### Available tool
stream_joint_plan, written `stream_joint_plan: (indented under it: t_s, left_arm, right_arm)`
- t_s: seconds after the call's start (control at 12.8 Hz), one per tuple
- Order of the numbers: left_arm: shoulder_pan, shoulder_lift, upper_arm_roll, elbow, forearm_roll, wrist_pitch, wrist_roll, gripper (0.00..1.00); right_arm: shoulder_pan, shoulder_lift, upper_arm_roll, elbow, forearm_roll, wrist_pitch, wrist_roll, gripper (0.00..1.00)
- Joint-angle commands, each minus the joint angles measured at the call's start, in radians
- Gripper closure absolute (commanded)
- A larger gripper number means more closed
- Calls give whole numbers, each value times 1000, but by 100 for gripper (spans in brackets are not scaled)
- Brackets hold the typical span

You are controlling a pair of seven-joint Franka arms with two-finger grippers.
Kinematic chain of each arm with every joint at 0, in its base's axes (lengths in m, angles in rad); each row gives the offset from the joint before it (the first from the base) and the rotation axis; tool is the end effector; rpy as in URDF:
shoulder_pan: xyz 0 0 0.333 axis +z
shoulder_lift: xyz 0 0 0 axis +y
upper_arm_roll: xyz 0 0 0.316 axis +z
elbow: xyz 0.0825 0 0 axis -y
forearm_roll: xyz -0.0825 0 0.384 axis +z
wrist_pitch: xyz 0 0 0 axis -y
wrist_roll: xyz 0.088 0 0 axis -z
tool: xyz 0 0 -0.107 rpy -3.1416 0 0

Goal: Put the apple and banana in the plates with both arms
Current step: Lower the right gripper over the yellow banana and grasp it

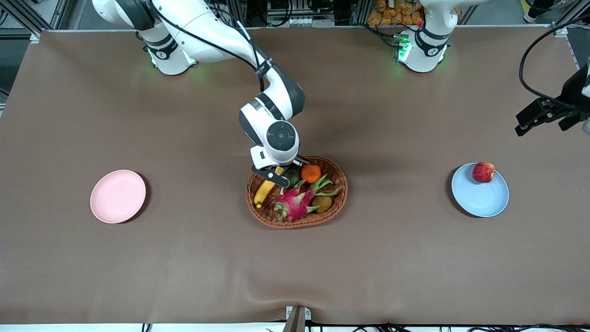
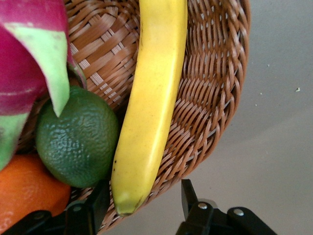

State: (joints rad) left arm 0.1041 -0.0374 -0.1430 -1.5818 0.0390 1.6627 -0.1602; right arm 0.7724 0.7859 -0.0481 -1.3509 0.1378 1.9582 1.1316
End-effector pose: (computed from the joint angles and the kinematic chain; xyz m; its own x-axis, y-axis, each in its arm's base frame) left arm 0.5521 -0.0193 0.6485 0.9855 0.1171 0.1231 0.1210 -0.9923 -0.0250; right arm 0.5272 0.4878 0.2414 0.8817 -0.4472 -0.1502 -0.4315 -0.8932 0.1264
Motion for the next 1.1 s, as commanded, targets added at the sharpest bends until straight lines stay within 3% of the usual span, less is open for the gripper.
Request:
stream_joint_plan:
  t_s: [0.0,0.16,0.24,0.78,0.86,0.94,1.02]
  left_arm:
    - [11,-30,3,-12,-24,-17,18,0]
    - [8,-29,3,-12,-27,-17,18,0]
    - [8,-29,3,-12,-27,-17,18,0]
    - [6,-32,-3,-14,-27,-14,18,0]
    - [8,-35,-3,-14,-27,-17,19,0]
    - [8,-35,-3,-14,-27,-17,19,0]
    - [9,-36,-3,-12,-27,-18,19,0]
  right_arm:
    - [1,19,1,30,12,-4,17,39]
    - [-8,18,1,32,12,-5,13,63]
    - [-10,16,1,33,11,-5,10,67]
    - [-24,1,-4,39,6,-25,-1,68]
    - [-25,-4,-4,41,6,-34,-4,75]
    - [-25,-10,-4,41,6,-36,-6,91]
    - [-25,-14,-4,41,6,-36,-9,100]
